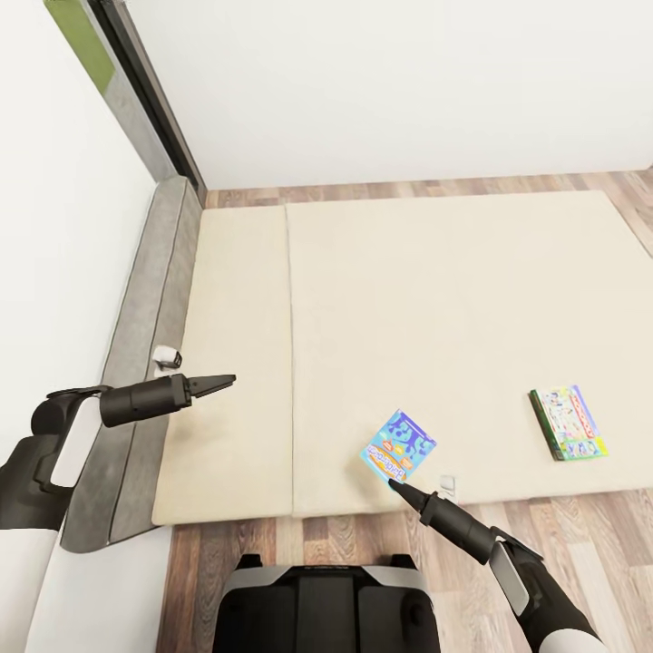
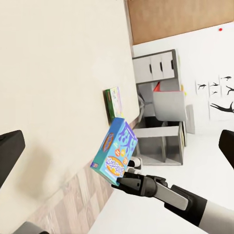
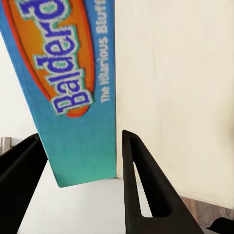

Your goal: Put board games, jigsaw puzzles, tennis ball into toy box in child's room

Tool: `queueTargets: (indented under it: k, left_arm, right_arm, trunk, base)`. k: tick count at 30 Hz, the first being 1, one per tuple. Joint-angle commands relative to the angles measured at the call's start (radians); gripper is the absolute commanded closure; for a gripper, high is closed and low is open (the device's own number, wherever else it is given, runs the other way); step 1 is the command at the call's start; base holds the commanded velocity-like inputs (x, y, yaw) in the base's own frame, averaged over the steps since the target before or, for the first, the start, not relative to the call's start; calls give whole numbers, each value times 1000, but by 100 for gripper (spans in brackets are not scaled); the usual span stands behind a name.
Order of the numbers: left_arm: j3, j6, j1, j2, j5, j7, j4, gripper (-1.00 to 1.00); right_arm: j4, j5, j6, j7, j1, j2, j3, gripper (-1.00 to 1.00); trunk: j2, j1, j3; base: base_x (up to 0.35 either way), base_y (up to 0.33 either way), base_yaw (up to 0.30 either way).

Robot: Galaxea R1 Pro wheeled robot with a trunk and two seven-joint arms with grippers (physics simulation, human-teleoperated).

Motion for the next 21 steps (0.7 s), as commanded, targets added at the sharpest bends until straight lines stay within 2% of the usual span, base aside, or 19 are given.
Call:
queueTargets:
  k: [1,21]
  left_arm:
    - [1,4,0,0,-1,-4,0,-100]
    - [3,0,12,1,-3,-4,0,-100]
  right_arm:
    - [0,-4,10,3,0,0,-1,100]
    - [0,-4,7,5,0,0,-2,100]
  trunk:
    - [-1,1,1]
    - [-1,1,33]
  base:
    - [0,0,0]
    - [0,0,0]
